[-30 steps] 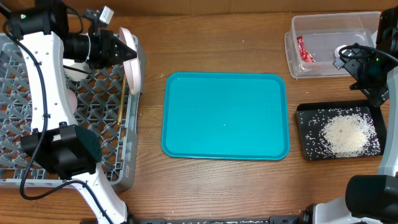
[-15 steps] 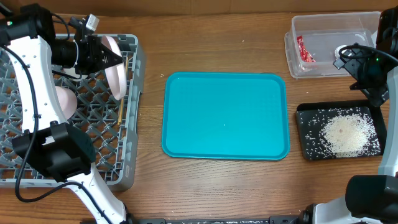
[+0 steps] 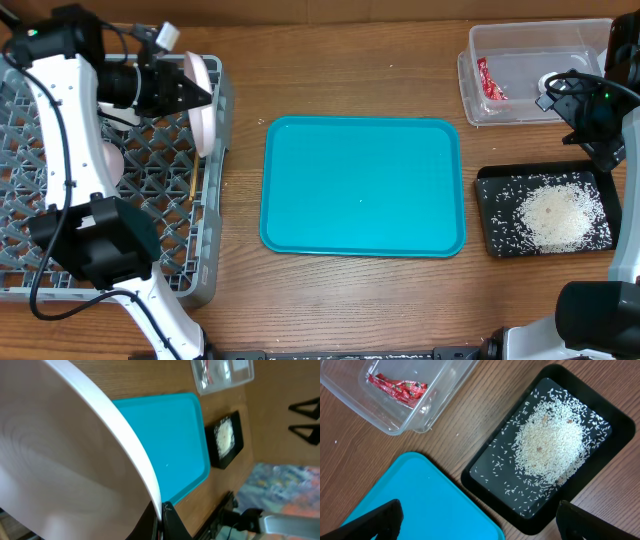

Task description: Sort waste into correct bins and load items into the dishwasher

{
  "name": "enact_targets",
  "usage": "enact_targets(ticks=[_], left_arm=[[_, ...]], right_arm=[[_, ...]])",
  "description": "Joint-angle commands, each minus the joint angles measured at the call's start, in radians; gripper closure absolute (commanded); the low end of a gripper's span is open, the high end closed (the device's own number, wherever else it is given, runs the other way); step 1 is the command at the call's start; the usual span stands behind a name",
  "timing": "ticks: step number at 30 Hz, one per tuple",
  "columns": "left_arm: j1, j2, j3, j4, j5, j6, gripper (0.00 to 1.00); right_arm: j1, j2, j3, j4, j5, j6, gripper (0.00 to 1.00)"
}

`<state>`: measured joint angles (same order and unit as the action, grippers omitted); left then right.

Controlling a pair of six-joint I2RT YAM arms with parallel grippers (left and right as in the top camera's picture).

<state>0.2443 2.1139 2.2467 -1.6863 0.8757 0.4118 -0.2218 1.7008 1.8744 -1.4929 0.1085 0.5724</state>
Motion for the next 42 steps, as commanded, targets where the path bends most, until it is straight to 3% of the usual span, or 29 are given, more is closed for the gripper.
enact_targets(ticks=[1,9,10,13,15,22,26,31,35,42], left_arm=[[-0.026,0.006,-0.001,0.013,-0.04,0.072,0.96],[-0.027,0.011,-0.002,0.045,-0.115,0.05,0.95],[-0.027,0.011,-0.002,0.046,-0.126,0.034,0.9],[-0.027,0.011,-0.002,0.047,-0.142,0.01,0.55],[-0.027,0.011,-0.002,0.046,-0.155,-0.02,0.52],[-0.02,0.011,0.005,0.041,-0.177,-0.103,0.51],[-0.001,0.011,0.026,0.028,-0.174,-0.141,0.7],[0.003,0.01,0.029,-0.003,-0.161,-0.091,0.62],[-0.024,0.01,0.029,-0.004,-0.139,-0.082,0.65],[-0.218,-0.013,0.029,-0.003,-0.201,-0.062,0.64]], right_arm=[[-0.001,-0.002,0.01,0.003,0.007,0.004,0.0],[-0.001,-0.002,0.01,0.003,0.006,0.004,0.0],[-0.001,-0.002,0.01,0.003,0.006,0.004,0.0],[-0.001,-0.002,0.01,0.003,0.007,0.004,0.0],[-0.001,-0.002,0.01,0.003,0.006,0.004,0.0],[-0.001,-0.002,0.01,0.003,0.006,0.004,0.0],[-0.001,-0.002,0.01,0.003,0.006,0.004,0.0],[-0.001,-0.002,0.01,0.003,0.007,0.004,0.0],[-0.001,-0.002,0.01,0.003,0.007,0.004,0.0],[-0.001,-0.002,0.01,0.003,0.006,0.004,0.0]])
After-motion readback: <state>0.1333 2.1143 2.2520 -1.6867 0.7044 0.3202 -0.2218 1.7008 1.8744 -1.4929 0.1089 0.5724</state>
